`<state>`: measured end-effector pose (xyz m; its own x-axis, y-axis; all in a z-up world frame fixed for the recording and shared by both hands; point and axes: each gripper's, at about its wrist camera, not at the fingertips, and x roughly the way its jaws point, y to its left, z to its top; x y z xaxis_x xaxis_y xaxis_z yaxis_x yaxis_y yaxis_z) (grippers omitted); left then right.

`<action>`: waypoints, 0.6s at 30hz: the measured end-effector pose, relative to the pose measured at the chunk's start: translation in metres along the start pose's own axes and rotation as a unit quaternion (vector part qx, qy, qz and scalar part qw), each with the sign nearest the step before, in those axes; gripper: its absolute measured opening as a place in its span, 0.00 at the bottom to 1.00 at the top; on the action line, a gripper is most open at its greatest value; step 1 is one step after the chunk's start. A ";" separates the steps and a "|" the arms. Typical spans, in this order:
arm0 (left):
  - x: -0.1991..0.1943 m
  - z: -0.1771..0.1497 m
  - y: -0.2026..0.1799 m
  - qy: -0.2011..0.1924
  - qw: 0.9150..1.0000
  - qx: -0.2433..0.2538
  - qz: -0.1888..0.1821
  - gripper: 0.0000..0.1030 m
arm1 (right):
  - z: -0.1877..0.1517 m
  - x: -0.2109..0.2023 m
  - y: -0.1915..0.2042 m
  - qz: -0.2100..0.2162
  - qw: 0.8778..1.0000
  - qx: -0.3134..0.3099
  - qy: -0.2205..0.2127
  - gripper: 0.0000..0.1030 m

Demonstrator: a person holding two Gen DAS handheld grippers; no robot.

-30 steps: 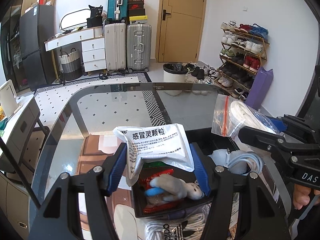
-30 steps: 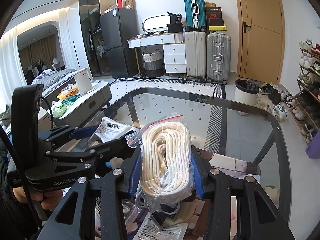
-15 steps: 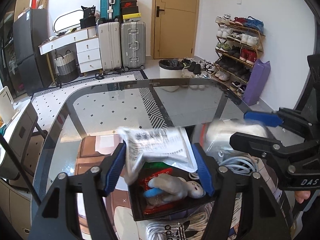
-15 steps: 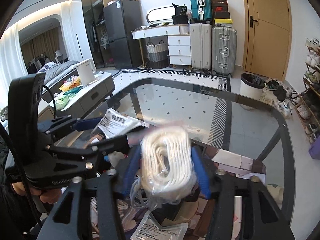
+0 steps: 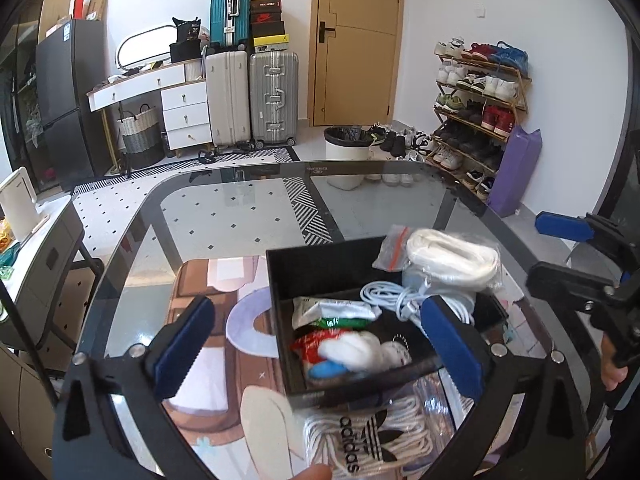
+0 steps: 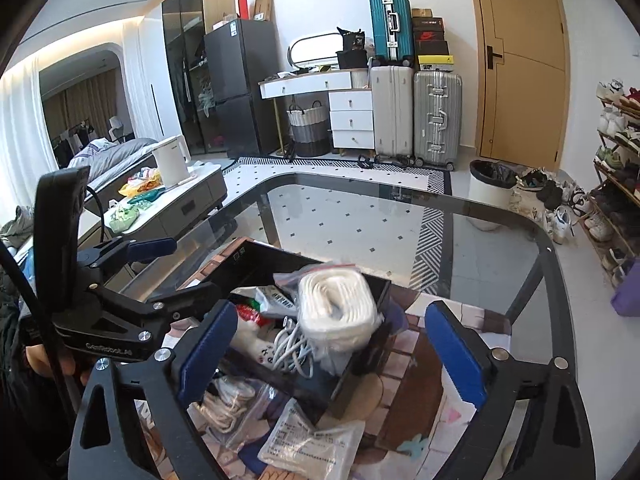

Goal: Organize soft objects
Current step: 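Open the left tool to drop the sachet into the box while the right tool releases the rope bag, then move both open tools back toward the remaining sachet and adidas lace bag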

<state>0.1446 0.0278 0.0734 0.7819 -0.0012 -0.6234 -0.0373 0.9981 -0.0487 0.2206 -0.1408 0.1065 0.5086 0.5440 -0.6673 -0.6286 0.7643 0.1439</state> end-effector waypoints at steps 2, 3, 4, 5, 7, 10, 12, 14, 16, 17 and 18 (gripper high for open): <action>-0.003 -0.006 -0.002 0.000 1.000 0.003 0.002 1.00 | -0.008 -0.006 0.002 -0.001 1.000 0.000 -0.004 0.99; -0.004 -0.008 -0.003 0.000 1.000 0.005 0.002 1.00 | -0.013 -0.009 0.003 -0.001 1.000 0.000 -0.004 0.99; -0.005 -0.010 -0.003 0.001 1.000 0.004 0.002 1.00 | -0.016 -0.010 0.003 -0.002 1.000 0.001 -0.003 0.99; -0.007 -0.013 -0.002 0.000 1.000 0.003 0.002 1.00 | -0.020 -0.011 0.004 -0.001 1.000 0.003 -0.002 0.99; -0.010 -0.019 -0.003 0.001 1.000 0.002 0.000 1.00 | -0.027 -0.013 0.004 0.000 1.000 0.004 0.000 0.99; -0.013 -0.025 -0.003 0.001 1.000 0.001 0.002 1.00 | -0.038 -0.015 0.008 -0.003 1.000 0.006 0.006 0.99; -0.015 -0.029 -0.004 0.001 1.000 -0.001 0.003 1.00 | -0.045 -0.014 0.011 -0.005 1.000 0.008 0.012 0.99; -0.017 -0.034 -0.006 0.004 1.000 -0.001 0.003 1.00 | -0.051 -0.013 0.012 -0.004 1.000 0.009 0.017 0.99; -0.018 -0.038 -0.006 0.004 1.000 0.002 0.007 1.00 | -0.055 -0.012 0.015 -0.005 1.000 0.010 0.020 0.99; -0.019 -0.040 -0.007 0.004 1.000 0.002 0.008 1.00 | -0.058 -0.012 0.015 -0.006 1.000 0.011 0.023 0.99; -0.019 -0.042 -0.007 0.005 1.000 0.002 0.009 1.00 | -0.062 -0.011 0.016 -0.007 1.000 0.012 0.025 0.99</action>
<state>0.1040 0.0181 0.0530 0.7743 0.0154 -0.6326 -0.0481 0.9982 -0.0346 0.1689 -0.1563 0.0709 0.4877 0.5151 -0.7049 -0.6060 0.7809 0.1513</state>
